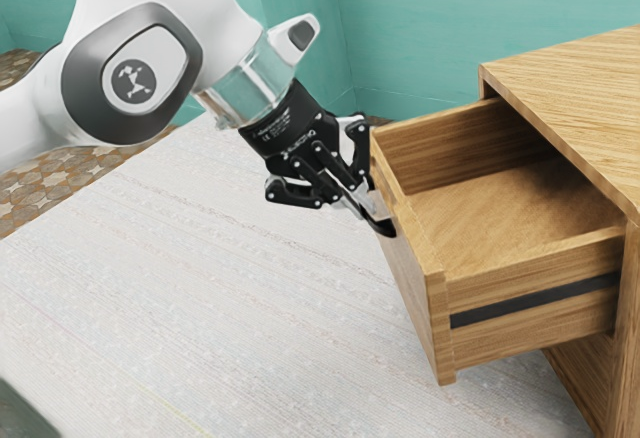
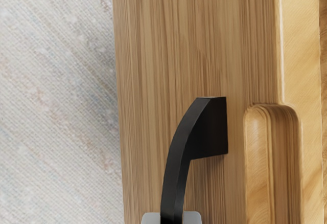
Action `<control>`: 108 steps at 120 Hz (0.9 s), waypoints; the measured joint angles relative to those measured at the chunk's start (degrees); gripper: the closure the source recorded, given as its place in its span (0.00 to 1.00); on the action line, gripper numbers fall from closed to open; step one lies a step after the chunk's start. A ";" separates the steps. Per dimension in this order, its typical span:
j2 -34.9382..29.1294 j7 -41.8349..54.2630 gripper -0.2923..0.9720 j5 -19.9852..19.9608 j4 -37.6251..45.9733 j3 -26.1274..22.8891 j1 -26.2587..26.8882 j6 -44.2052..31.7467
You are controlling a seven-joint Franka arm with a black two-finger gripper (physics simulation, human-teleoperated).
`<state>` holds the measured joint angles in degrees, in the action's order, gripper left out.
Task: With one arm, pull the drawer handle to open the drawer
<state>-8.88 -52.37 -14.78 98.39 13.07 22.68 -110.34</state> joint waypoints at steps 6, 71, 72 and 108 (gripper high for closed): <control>-0.44 -0.01 0.85 0.04 0.54 -0.04 -0.12 -0.08; -6.13 -0.15 0.85 0.82 6.07 0.02 -0.33 -1.38; -6.18 -0.15 0.85 0.83 6.10 0.03 -0.33 -1.39; -7.84 -0.23 0.85 1.39 7.96 0.80 -0.97 -1.57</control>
<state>-16.71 -52.60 -13.39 106.35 13.88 21.71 -111.91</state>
